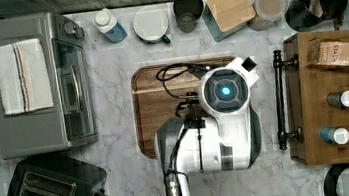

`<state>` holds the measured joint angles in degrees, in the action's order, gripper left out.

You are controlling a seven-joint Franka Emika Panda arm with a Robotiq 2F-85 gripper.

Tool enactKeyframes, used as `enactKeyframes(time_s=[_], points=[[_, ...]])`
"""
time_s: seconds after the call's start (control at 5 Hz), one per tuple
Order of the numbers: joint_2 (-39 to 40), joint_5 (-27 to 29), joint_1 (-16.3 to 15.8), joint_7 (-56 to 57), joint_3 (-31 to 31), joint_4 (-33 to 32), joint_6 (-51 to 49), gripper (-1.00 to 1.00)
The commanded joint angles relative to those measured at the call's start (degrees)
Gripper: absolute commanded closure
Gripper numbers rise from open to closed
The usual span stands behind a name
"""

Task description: Open the drawer.

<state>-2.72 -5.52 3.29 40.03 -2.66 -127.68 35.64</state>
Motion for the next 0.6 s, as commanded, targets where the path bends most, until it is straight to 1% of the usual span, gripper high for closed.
enactKeyframes(time_s=[0.2, 0.4, 0.6], points=[[-3.34, -4.71, 5.06, 12.0, -5.0, -2.37, 10.25, -1.0], [-1.22, -2.01, 6.84, 19.96, -5.94, -2.69, 15.28, -1.0], [0.07, -2.97, 7.53, 22.36, -7.13, -1.04, 15.01, -1.0]])
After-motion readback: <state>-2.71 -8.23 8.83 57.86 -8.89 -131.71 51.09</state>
